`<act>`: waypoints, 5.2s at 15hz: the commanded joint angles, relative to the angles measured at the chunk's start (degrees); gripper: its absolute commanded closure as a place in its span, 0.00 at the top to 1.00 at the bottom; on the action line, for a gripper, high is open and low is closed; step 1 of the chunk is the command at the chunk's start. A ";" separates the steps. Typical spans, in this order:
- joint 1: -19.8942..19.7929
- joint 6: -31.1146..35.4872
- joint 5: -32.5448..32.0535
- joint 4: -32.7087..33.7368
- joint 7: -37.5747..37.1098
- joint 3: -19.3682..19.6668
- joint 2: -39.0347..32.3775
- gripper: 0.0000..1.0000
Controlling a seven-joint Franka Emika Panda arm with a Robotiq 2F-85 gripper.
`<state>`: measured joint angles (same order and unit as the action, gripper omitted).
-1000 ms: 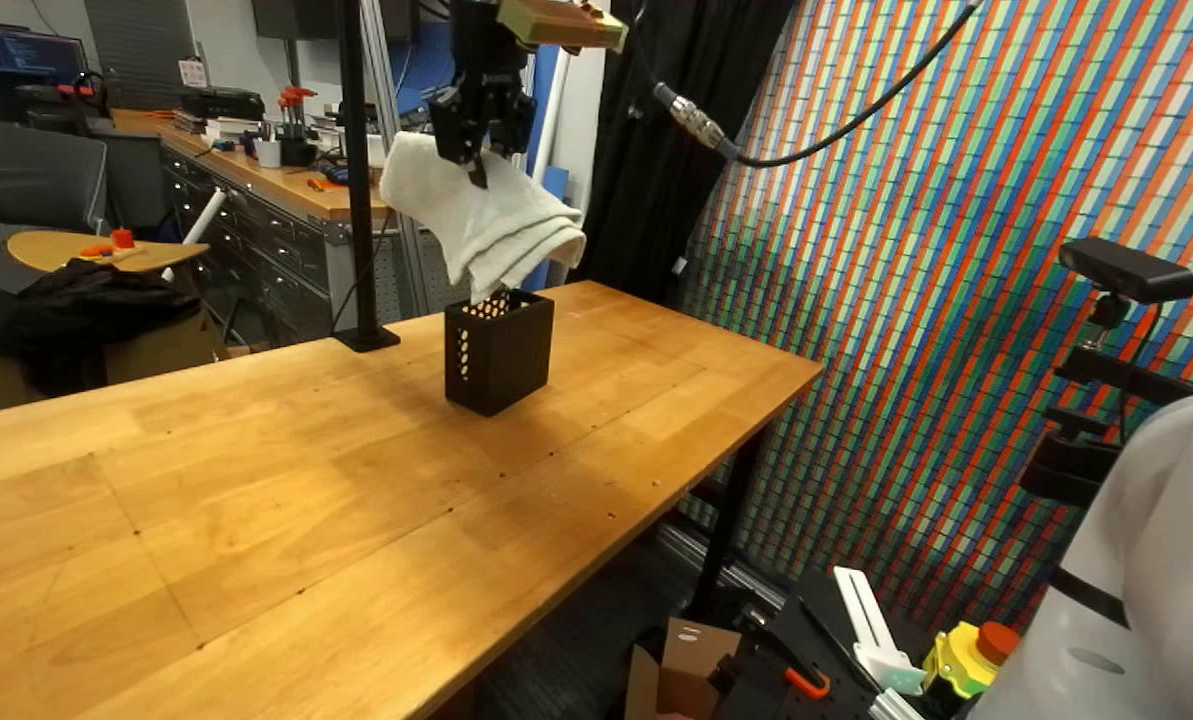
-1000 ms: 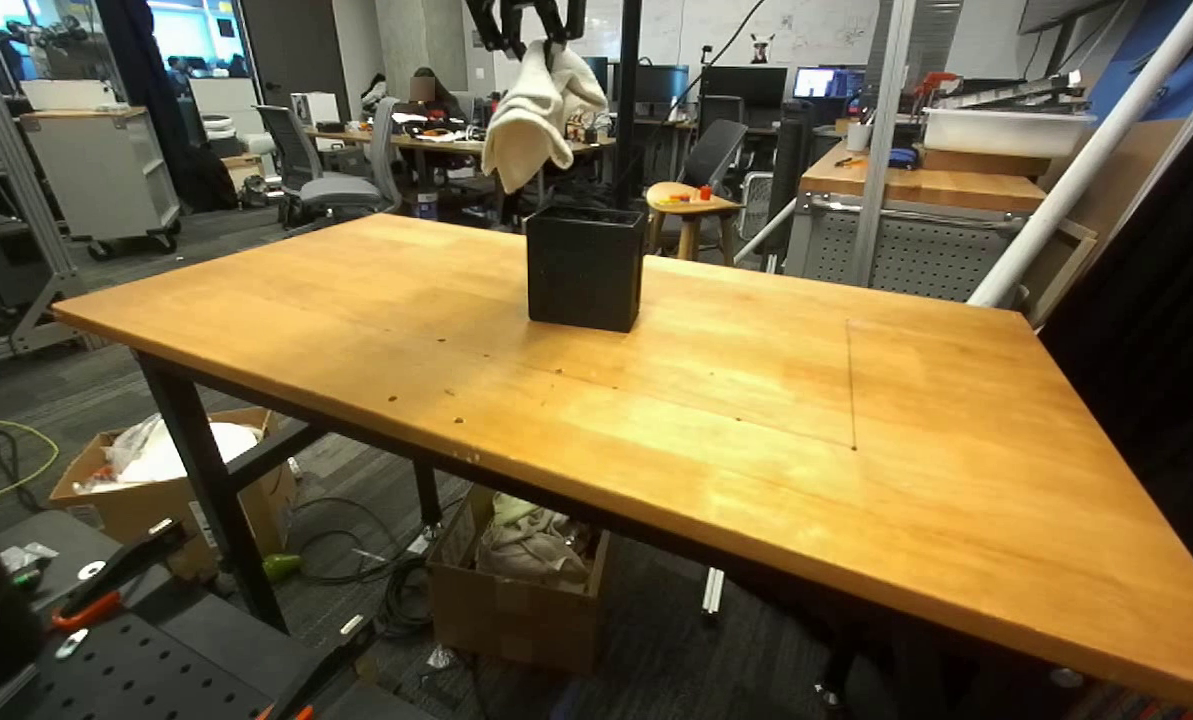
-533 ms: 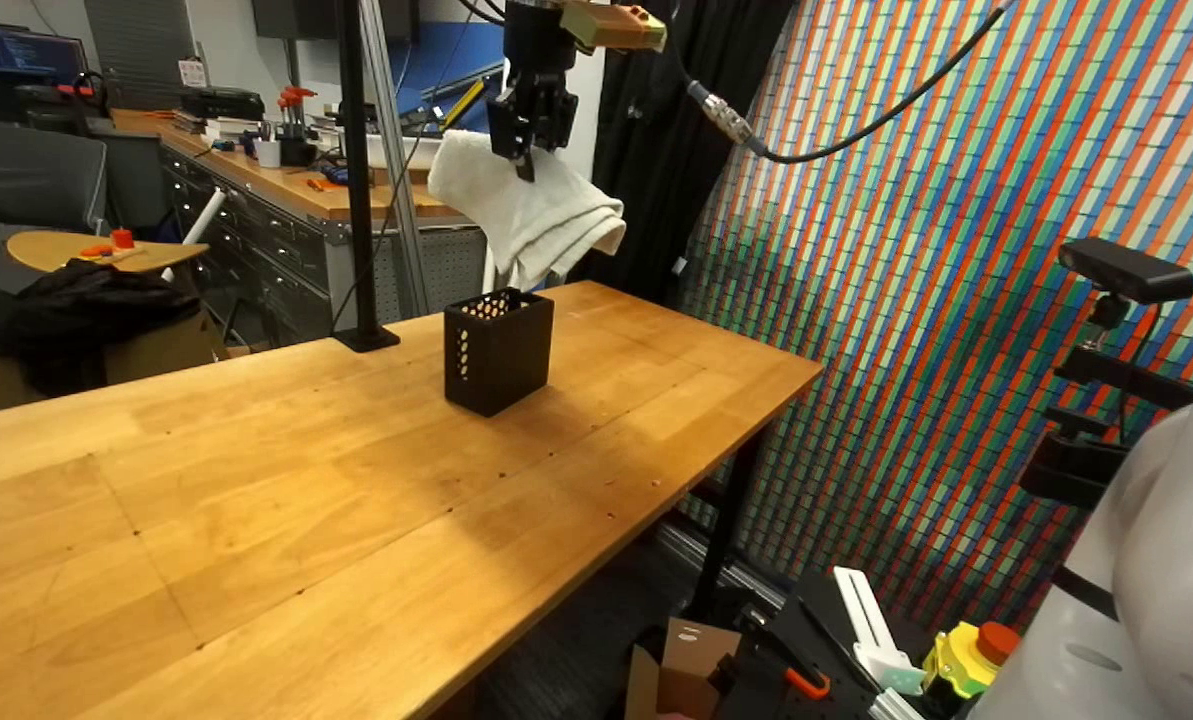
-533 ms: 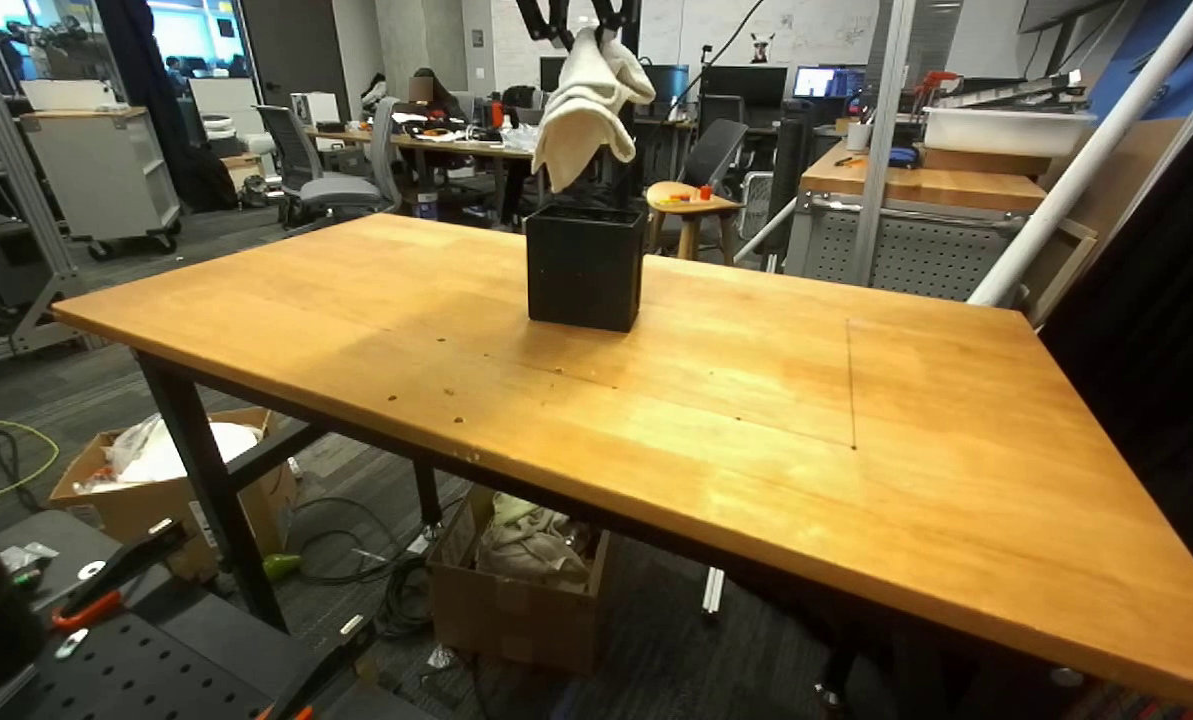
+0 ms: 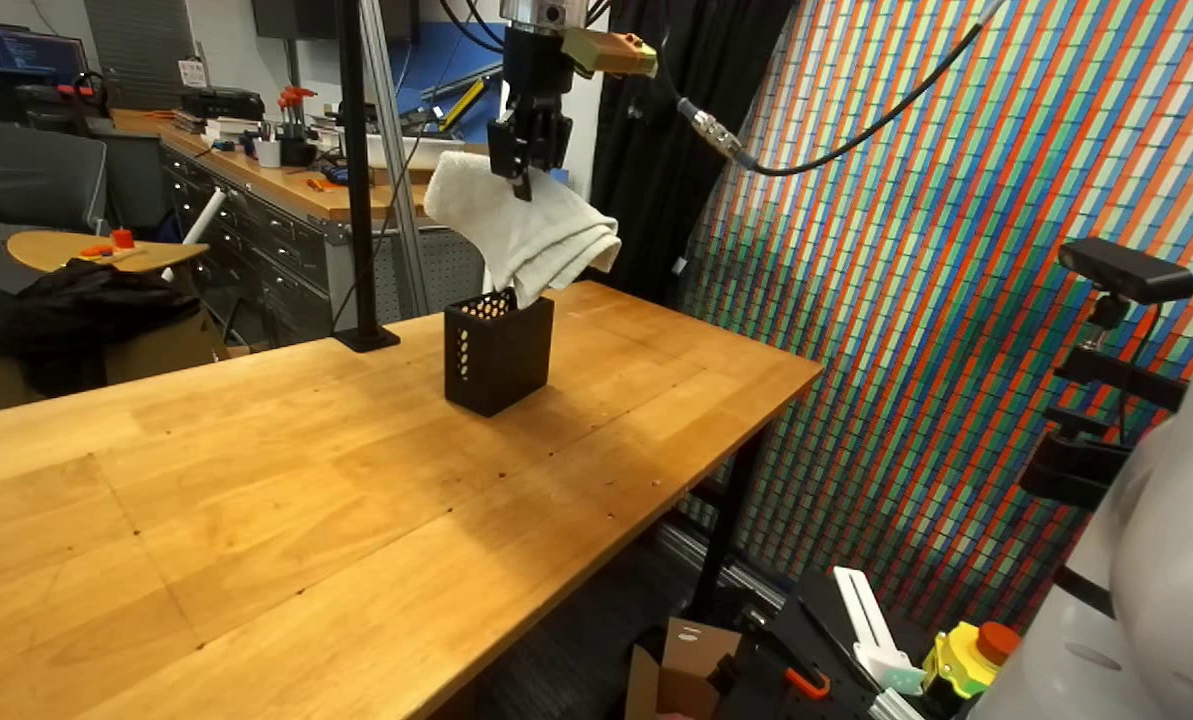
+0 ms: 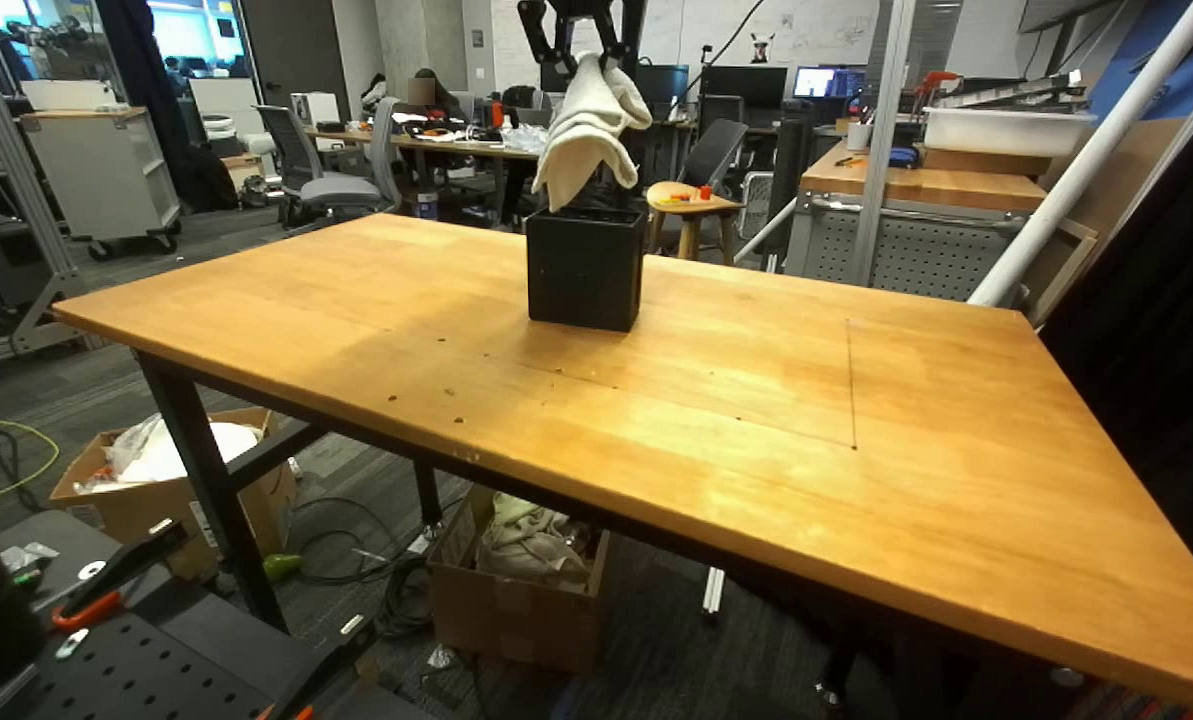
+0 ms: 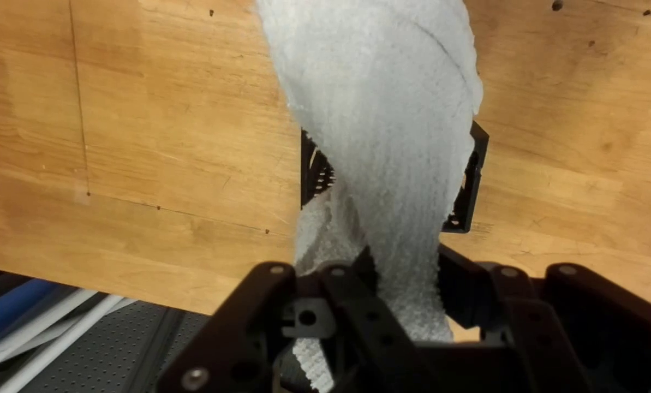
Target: Put the towel in the box
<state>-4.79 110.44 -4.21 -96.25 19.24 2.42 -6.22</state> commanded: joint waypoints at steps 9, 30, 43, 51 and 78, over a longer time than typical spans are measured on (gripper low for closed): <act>-1.61 -1.06 4.10 8.78 4.29 -0.31 -10.32 0.04; -3.15 -1.19 11.72 6.27 3.29 -2.40 -17.45 0.04; -5.12 -1.64 14.10 5.74 5.32 -2.35 -19.36 0.04; -6.40 -2.28 16.50 6.53 7.59 -2.42 -21.78 0.04; -1.66 -2.14 3.54 4.47 5.74 -1.43 -8.67 0.59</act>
<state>-7.51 108.39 2.41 -90.43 25.70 0.67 -18.20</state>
